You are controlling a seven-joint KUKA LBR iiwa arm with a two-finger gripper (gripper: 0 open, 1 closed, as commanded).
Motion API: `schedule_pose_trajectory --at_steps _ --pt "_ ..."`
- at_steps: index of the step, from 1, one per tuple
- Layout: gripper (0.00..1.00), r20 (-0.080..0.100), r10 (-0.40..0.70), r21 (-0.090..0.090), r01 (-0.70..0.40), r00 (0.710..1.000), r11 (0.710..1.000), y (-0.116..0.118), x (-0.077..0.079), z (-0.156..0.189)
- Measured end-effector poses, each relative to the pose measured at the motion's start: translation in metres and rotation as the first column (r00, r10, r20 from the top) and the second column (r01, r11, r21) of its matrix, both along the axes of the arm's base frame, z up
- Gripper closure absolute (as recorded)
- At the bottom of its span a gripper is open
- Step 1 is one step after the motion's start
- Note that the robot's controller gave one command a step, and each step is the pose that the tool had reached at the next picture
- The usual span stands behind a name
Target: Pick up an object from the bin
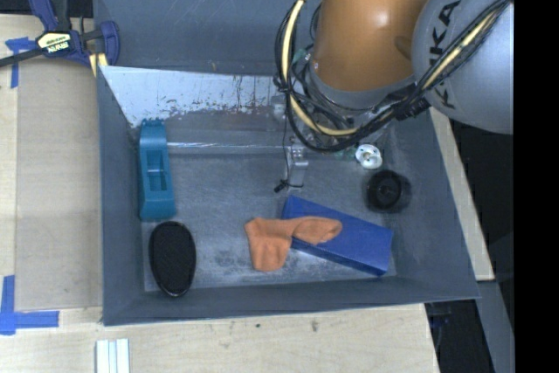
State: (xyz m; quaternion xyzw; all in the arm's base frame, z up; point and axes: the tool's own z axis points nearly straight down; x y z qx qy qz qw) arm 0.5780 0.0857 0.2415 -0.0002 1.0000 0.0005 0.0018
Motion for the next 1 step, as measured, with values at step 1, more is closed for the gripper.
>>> schedule_pose_trajectory --at_steps 1 --pt "0.0 0.002 0.13 -0.001 -0.13 0.991 0.991 -0.0245 -0.0158 -0.0502"
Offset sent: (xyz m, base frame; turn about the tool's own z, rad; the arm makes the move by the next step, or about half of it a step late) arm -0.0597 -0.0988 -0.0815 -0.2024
